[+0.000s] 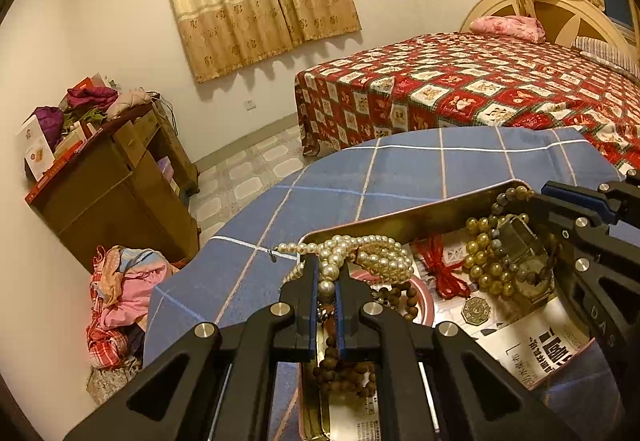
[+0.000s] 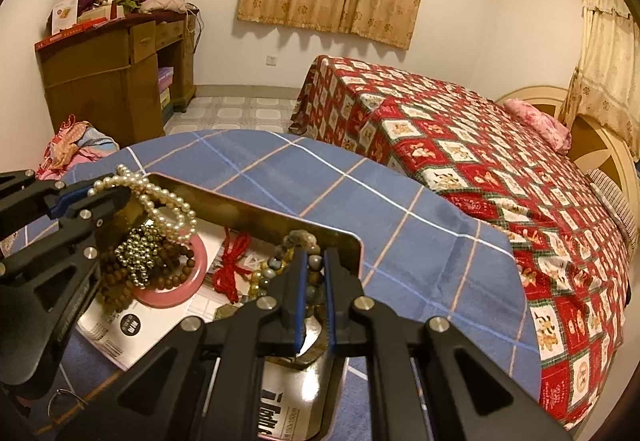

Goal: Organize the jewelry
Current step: 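Lower both items into the tin and open both tools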

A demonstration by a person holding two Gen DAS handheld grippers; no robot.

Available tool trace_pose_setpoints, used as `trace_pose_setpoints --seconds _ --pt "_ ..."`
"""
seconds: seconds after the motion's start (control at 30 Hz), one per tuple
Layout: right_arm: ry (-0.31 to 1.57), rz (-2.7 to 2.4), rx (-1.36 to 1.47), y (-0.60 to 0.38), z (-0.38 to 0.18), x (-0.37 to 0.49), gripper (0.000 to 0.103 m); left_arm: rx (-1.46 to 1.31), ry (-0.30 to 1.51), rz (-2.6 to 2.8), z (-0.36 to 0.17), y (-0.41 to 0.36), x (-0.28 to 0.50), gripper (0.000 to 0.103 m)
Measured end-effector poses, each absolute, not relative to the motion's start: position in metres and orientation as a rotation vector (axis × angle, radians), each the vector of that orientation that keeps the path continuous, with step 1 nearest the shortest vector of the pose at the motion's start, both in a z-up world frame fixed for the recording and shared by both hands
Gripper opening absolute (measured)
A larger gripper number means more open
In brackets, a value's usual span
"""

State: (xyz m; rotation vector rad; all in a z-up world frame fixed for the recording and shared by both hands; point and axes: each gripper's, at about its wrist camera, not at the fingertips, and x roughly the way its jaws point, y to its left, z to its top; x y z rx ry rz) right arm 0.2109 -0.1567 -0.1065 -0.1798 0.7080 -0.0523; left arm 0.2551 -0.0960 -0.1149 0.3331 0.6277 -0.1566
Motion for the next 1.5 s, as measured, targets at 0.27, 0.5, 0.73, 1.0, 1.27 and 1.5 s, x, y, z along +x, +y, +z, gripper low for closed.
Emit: trace_pose_setpoints --seconds 0.27,0.5,0.73,1.0,1.27,1.5 --pt "0.737 -0.045 -0.188 -0.156 -0.115 0.217 0.010 0.345 0.645 -0.153 -0.120 -0.095 0.259 0.006" --pt "0.742 -0.046 -0.191 -0.155 -0.116 0.217 0.010 0.346 0.648 -0.153 -0.122 -0.095 0.258 0.006" --pt "0.743 -0.043 -0.192 -0.156 -0.117 0.216 0.010 0.347 0.658 -0.154 -0.124 -0.094 0.259 0.006" --pt "0.746 -0.052 -0.188 -0.158 -0.120 0.214 0.011 0.344 0.649 -0.121 -0.121 -0.090 0.256 0.011" --pt "0.743 -0.057 -0.188 -0.157 -0.119 0.209 0.023 0.352 0.598 -0.086 -0.112 -0.087 0.247 0.067" --pt "0.718 -0.069 -0.190 -0.158 -0.116 0.205 0.050 0.362 0.605 -0.070 -0.114 -0.086 0.250 0.069"
